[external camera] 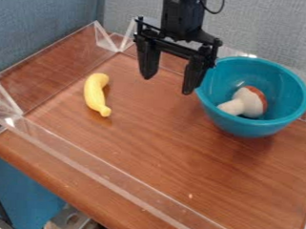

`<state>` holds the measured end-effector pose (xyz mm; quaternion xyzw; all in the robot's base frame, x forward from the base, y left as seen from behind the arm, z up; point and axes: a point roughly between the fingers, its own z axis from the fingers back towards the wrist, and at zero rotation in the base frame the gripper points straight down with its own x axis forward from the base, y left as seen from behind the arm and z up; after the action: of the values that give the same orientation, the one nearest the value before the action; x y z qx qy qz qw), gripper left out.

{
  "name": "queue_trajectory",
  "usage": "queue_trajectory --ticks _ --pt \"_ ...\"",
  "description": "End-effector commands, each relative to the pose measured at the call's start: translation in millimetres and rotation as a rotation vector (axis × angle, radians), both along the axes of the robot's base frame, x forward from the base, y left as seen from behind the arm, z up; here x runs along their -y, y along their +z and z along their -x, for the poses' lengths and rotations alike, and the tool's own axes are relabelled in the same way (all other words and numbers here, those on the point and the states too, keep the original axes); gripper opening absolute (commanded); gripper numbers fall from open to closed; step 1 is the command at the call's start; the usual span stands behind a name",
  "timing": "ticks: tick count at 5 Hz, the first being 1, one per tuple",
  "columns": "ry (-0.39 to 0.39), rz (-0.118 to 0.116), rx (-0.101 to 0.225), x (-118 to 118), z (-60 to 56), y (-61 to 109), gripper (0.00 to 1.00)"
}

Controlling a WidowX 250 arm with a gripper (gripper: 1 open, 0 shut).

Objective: Put the yellow object in the blue bowl

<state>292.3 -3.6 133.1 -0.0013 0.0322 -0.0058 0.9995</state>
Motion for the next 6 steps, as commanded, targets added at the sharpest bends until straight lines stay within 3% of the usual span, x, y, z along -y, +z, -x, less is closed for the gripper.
queue_trajectory --ticks 1,2,3,4,5,6 --pt "0.003 -0.001 -0.018 -15 1.4 -13.5 1.00" --pt "0.196 0.001 -0.009 -52 11.2 -27.6 1.00" --pt "0.410 0.028 0.019 -96 20.7 -39.7 1.00" --pt "0.628 0.057 0.033 -128 21.8 -53.6 1.00" --pt "0.766 0.069 0.051 -146 10.1 -63.9 1.00" --pt "0.830 0.086 0.070 -158 2.9 -68.9 1.00"
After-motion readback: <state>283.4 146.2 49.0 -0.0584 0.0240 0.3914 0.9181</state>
